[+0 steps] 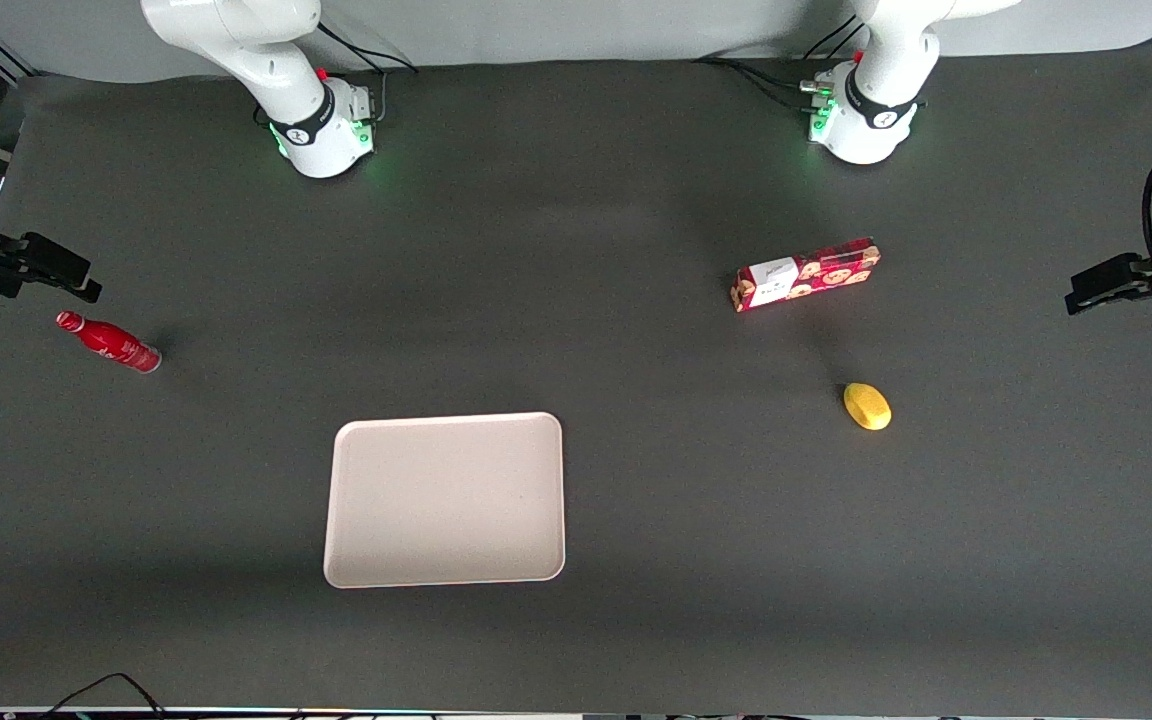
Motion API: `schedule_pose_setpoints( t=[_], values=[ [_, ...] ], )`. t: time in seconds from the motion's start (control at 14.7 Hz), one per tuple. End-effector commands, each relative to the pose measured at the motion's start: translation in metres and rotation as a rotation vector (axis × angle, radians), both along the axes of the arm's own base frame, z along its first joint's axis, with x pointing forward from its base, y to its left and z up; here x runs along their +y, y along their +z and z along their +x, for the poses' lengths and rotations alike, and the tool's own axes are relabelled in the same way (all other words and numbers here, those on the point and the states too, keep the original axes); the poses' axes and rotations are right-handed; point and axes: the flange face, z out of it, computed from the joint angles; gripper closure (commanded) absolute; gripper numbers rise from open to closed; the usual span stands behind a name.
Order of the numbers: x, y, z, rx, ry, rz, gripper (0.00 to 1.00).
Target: Place coke bottle on tray
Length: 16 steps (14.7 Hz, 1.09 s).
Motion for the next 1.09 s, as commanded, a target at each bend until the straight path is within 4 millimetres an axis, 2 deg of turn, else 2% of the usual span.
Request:
schedule_pose_setpoints(
  t=[0.0, 0.34, 0.41, 0.55, 0.75, 1.02],
  values=[
    [-0.025, -0.015, -0.009, 0.038, -0.046, -0.032, 0.00],
    [-0.069, -0.042, -0.027, 0.085, -0.115, -0.057, 0.00],
    [-0.078, -0.053, -0.030, 0.085, -0.115, -0.054, 0.00],
    [-0.084, -0.070, -0.044, 0.058, -0.104, -0.051, 0.00],
    [-0.105, -0.098, -0.074, 0.015, -0.101, -0.056, 0.00],
    [-0.164, -0.135, -0.095, -0.022, -0.071, -0.070, 0.00]
  ],
)
